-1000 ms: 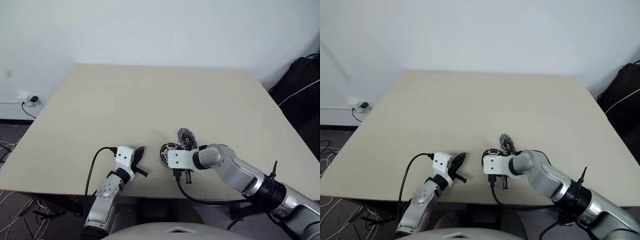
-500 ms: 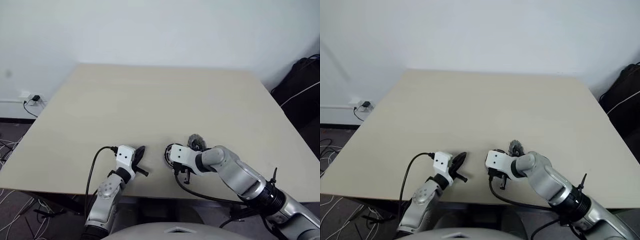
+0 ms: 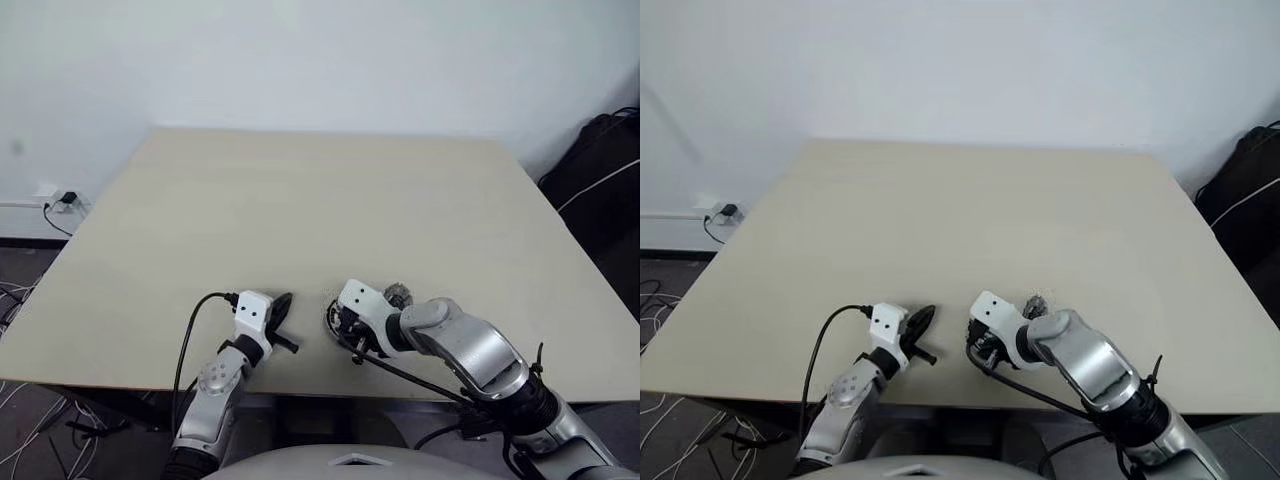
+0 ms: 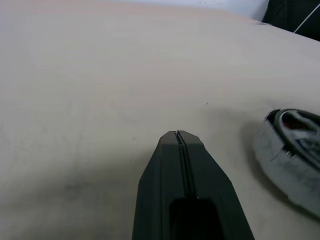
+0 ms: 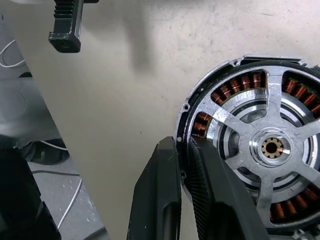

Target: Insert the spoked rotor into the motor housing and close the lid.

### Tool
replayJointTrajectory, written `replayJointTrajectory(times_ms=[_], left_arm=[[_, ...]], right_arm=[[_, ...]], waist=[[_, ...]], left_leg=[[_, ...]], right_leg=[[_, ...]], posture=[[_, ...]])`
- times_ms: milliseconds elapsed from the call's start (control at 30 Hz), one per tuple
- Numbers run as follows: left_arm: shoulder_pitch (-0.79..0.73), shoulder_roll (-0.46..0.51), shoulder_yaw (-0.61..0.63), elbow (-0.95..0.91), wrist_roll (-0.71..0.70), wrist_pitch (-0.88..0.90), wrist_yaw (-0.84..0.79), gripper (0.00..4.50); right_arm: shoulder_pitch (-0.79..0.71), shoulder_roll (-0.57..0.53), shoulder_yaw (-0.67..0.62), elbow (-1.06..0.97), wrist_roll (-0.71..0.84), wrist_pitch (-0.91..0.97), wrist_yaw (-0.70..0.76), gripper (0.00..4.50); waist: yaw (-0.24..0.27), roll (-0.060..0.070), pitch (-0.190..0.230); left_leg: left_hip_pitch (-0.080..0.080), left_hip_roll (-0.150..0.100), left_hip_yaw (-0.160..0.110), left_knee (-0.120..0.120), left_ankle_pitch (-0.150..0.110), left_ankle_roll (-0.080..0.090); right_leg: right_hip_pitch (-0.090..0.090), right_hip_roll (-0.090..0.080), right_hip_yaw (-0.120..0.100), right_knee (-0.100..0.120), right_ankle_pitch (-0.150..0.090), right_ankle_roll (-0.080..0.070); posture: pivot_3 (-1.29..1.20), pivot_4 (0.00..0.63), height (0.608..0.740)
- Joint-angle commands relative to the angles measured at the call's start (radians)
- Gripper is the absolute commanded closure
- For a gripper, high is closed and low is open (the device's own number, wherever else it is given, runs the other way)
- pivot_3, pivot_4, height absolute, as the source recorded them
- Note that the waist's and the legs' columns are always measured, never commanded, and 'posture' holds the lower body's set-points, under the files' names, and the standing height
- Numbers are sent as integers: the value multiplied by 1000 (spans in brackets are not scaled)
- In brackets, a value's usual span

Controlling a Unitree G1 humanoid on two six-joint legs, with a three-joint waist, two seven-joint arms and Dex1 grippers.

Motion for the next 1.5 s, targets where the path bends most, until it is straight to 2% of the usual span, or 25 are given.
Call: replayJointTrajectory(times_ms=[33,200,367,433,500,600,667,833,900,1133,1500], left_arm=[[-9,-8,0,-18,-11,-12,-6,4500],[-3,-4,6,-24,-11,-11,-6,4500],[-2,-3,7,-26,-10,-9,-8,4500],[-3,-3,6,-25,-10,-9,-9,4500],[-4,-2,7,-26,-12,-8,-11,4500],[-5,1,8,-28,-14,-8,-15,4500],[-5,2,9,-28,-14,-7,-16,4500],[-3,2,9,-34,-9,-22,-9,4500],[-1,3,11,-36,-7,-31,-6,4500],[-2,14,20,-45,-9,-30,-12,4500],[-8,20,22,-46,-13,-20,-22,4500]], right_arm=[[-25,1,-11,6,17,-47,-24,3737],[-43,7,-26,-20,54,-67,-31,2185],[-69,102,-142,-75,168,-44,-29,2185],[-73,166,-207,-109,227,-42,-34,2185],[-78,275,-307,-149,301,-71,-55,2185],[-83,404,-406,-198,343,-223,-114,2185],[-84,450,-431,-215,339,-312,-156,2185],[-64,461,-332,-186,84,-717,-326,2185],[-41,469,-306,-175,62,-805,-341,2185],[19,489,-293,-161,112,-858,-359,2185],[31,471,-282,-149,122,-869,-382,2185]], waist=[[0,0,0],[1,0,0],[1,0,0],[1,0,0],[1,0,0],[2,0,0],[1,1,0],[-1,1,0],[-2,1,0],[-5,1,0],[-6,1,0]], left_leg=[[0,0,0,0,0,0],[0,0,0,0,0,0],[0,0,0,0,0,0],[0,0,0,0,0,0],[0,0,0,0,0,1],[0,0,0,0,0,1],[-1,0,0,0,0,0],[0,-1,1,-1,1,-3],[0,-1,2,-2,2,-4],[2,0,3,-4,4,-7],[2,0,2,-4,4,-7]], right_leg=[[0,0,0,0,0,0],[0,-1,-1,0,0,0],[0,0,-2,0,0,0],[0,0,-2,0,0,0],[0,0,-2,0,0,0],[0,0,-2,0,0,1],[0,0,-2,0,1,2],[0,-1,0,-1,2,3],[0,0,0,-1,1,3],[0,1,0,0,0,1],[0,1,0,0,0,1]], posture=[[0,0,740],[0,0,740],[0,0,740],[0,0,740],[0,0,740],[0,0,740],[0,0,740],[0,0,740],[0,0,740],[0,0,740],[0,0,740]])
